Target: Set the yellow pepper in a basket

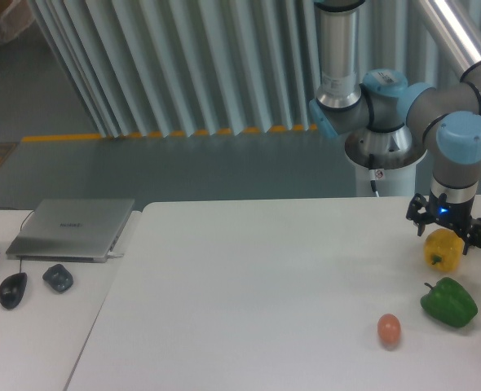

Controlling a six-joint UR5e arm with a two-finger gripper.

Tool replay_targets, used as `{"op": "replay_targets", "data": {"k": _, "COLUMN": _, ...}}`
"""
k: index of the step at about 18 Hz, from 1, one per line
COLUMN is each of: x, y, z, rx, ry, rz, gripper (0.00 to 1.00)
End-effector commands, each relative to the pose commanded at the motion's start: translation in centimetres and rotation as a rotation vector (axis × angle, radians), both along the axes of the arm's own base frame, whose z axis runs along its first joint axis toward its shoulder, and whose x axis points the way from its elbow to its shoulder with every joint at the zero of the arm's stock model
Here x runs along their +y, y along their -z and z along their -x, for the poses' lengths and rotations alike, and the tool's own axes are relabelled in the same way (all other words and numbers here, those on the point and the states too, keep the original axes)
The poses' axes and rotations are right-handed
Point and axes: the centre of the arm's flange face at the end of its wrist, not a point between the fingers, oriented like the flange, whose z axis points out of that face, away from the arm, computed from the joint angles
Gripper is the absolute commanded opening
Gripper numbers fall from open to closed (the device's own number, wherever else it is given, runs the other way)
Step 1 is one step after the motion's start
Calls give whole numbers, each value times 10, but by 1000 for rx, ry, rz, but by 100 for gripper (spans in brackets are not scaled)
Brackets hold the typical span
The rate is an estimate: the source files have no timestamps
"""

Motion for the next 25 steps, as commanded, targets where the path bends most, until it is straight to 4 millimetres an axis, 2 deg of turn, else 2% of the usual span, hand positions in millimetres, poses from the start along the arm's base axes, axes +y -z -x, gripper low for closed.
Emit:
{"op": "replay_targets", "data": {"k": 2, "x": 0, "y": 0, "z": 1, "rx": 0, "ry": 0, "rz": 0, "gripper": 100}}
{"op": "replay_targets", "data": {"k": 8, "x": 6, "y": 18, "z": -6, "rx": 2, "ry": 31, "rz": 60, "gripper": 100}}
{"op": "replay_targets", "data": {"k": 13, "x": 7, "y": 22, "z": -7, "rx": 7, "ry": 43, "rz": 80, "gripper": 99}}
{"op": "replay_targets", "data": {"k": 15, "x": 10, "y": 15, "z": -4, "rx": 20, "ry": 41, "rz": 72, "gripper": 68}}
{"op": "replay_targets", "data": {"k": 17, "x": 13, "y": 4, "z": 1, "rx": 30, "ry": 41, "rz": 65, "gripper": 50}}
{"op": "replay_targets", "data": {"k": 24, "x": 21, "y": -36, "z": 11, "rx": 20, "ry": 43, "rz": 64, "gripper": 47}}
{"op": "replay_targets", "data": {"k": 25, "x": 22, "y": -39, "z": 12, "rx": 23, "ry": 41, "rz": 60, "gripper": 43}}
